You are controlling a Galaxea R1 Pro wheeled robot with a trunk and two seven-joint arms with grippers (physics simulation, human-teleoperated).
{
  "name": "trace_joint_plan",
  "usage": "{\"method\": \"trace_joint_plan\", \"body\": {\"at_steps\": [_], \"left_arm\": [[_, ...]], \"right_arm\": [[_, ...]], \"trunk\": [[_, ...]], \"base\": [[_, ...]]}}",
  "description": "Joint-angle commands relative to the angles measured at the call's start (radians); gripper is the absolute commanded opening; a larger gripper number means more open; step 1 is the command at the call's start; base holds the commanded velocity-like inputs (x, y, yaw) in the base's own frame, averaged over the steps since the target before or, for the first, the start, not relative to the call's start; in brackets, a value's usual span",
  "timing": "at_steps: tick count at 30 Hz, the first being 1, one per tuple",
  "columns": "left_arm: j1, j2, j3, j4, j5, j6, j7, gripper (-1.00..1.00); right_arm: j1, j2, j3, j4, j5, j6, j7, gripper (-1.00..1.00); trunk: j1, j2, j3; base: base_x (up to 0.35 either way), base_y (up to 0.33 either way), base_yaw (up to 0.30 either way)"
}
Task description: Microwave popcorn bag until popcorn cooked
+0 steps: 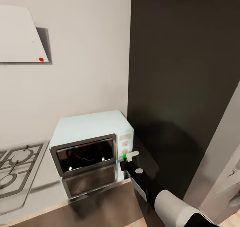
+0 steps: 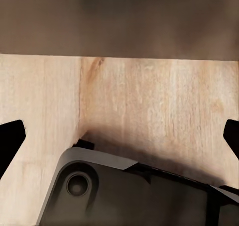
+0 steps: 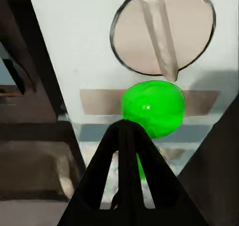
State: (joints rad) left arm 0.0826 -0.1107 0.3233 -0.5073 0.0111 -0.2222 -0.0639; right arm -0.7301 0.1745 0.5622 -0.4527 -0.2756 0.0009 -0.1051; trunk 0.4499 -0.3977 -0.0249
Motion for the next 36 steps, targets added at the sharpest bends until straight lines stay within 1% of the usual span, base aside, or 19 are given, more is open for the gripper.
{"method": "trace_joint_plan", "body": {"at_steps": [1, 2, 3, 5, 7, 9, 10, 14, 23, 24, 26, 27, 28, 29, 32, 33, 34, 35, 36], "left_arm": [[0.0, -0.001, 0.007, -0.002, 0.001, 0.0, -0.007, 1.0], [0.0, -0.001, 0.007, -0.002, 0.001, 0.0, -0.007, 1.0], [0.0, -0.001, 0.007, -0.002, 0.001, 0.0, -0.007, 1.0], [0.0, -0.001, 0.007, -0.002, 0.001, 0.0, -0.007, 1.0], [0.0, -0.001, 0.007, -0.002, 0.001, 0.0, -0.007, 1.0], [0.0, -0.001, 0.007, -0.002, 0.001, 0.0, -0.007, 1.0], [0.0, -0.001, 0.007, -0.002, 0.001, 0.0, -0.007, 1.0], [0.0, -0.001, 0.007, -0.002, 0.001, 0.0, -0.007, 1.0], [0.0, -0.001, 0.007, -0.002, 0.0, 0.0, -0.007, 1.0], [0.0, -0.001, 0.006, -0.002, -0.001, 0.0, -0.007, 1.0], [0.0, -0.001, 0.005, -0.002, -0.003, 0.0, -0.007, 1.0], [0.0, -0.001, 0.004, -0.002, -0.006, 0.0, -0.007, 1.0], [0.0, -0.001, 0.003, -0.002, -0.007, 0.0, -0.007, 1.0], [0.0, -0.001, 0.002, -0.002, -0.008, 0.0, -0.007, 1.0], [0.0, -0.001, 0.001, -0.002, -0.008, 0.0, -0.008, 1.0], [0.0, 0.0, 0.001, -0.002, -0.009, 0.0, -0.008, 1.0], [0.0, 0.0, 0.0, -0.002, -0.009, 0.0, -0.008, 1.0], [0.0, 0.0, -0.001, -0.002, -0.009, 0.0, -0.008, 1.0], [0.0, 0.003, 0.0, -0.002, -0.009, 0.0, -0.008, 1.0]], "right_arm": [[0.02, 0.0, 0.008, -0.038, -0.007, -0.024, -0.011, -1.0], [0.051, 0.0, 0.009, -0.1, -0.004, -0.035, -0.013, -1.0], [0.098, 0.0, 0.009, -0.208, 0.0, -0.027, -0.014, -1.0], [0.165, 0.0, 0.008, -0.344, 0.003, 0.018, -0.015, -1.0], [0.194, 0.0, 0.009, -0.407, 0.004, 0.042, -0.019, -1.0], [0.2, 0.0, 0.011, -0.419, 0.005, 0.047, -0.021, -1.0], [0.201, 0.0, 0.011, -0.421, 0.005, 0.05, -0.021, 1.0], [0.204, -0.005, 0.013, -0.425, 0.007, 0.043, -0.011, 1.0], [0.204, -0.006, 0.015, -0.433, 0.013, 0.039, -0.016, 1.0], [0.215, -0.007, 0.015, -0.434, 0.014, 0.036, -0.017, 1.0], [0.249, -0.015, 0.015, -0.437, 0.024, 0.003, -0.016, 1.0], [0.303, -0.048, 0.015, -0.44, 0.044, -0.022, -0.014, 1.0], [0.323, -0.065, 0.015, -0.44, 0.047, -0.032, -0.014, 1.0], [0.353, -0.093, 0.015, -0.434, 0.051, -0.048, -0.015, 1.0], [0.402, -0.133, 0.015, -0.414, 0.053, -0.06, -0.015, 1.0], [0.424, -0.15, 0.015, -0.397, 0.054, -0.062, -0.016, 1.0], [0.437, -0.16, 0.014, -0.382, 0.053, -0.063, -0.017, 1.0], [0.453, -0.181, 0.014, -0.344, 0.052, -0.065, -0.016, 1.0], [0.458, -0.192, 0.013, -0.314, 0.052, -0.072, -0.016, 1.0]], "trunk": [[0.0, -0.002, -0.002], [0.0, -0.002, -0.002], [0.0, -0.002, -0.002], [0.0, -0.002, -0.002], [0.0, -0.002, -0.002], [0.0, -0.002, -0.002], [0.0, -0.002, -0.002], [0.0, -0.002, -0.002], [0.0, -0.002, -0.002], [0.0, -0.002, -0.002], [0.0, -0.002, -0.002], [0.0, -0.002, -0.002], [0.0, -0.002, -0.002], [0.0, -0.002, -0.002], [0.0, -0.002, -0.002], [0.0, -0.002, -0.002], [0.0, -0.002, -0.002], [0.0, -0.002, -0.002], [0.0, -0.002, -0.002]], "base": [[-0.339, 0.0, 0.0], [-0.34, 0.0, 0.0], [-0.341, 0.0, 0.0], [-0.341, 0.0, 0.0], [-0.341, 0.0, 0.0], [-0.341, 0.0, 0.0], [-0.341, 0.0, 0.0], [-0.342, 0.0, 0.0], [-0.341, 0.0, 0.0], [-0.341, 0.0, 0.0], [-0.342, 0.0, 0.0], [-0.341, 0.0, 0.0], [-0.341, 0.0, 0.0], [-0.341, 0.0, 0.0], [-0.34, 0.0, 0.0], [-0.312, 0.0, 0.0], [-0.243, 0.0, 0.0], [-0.1, 0.0, 0.0], [-0.064, 0.0, 0.0]]}}
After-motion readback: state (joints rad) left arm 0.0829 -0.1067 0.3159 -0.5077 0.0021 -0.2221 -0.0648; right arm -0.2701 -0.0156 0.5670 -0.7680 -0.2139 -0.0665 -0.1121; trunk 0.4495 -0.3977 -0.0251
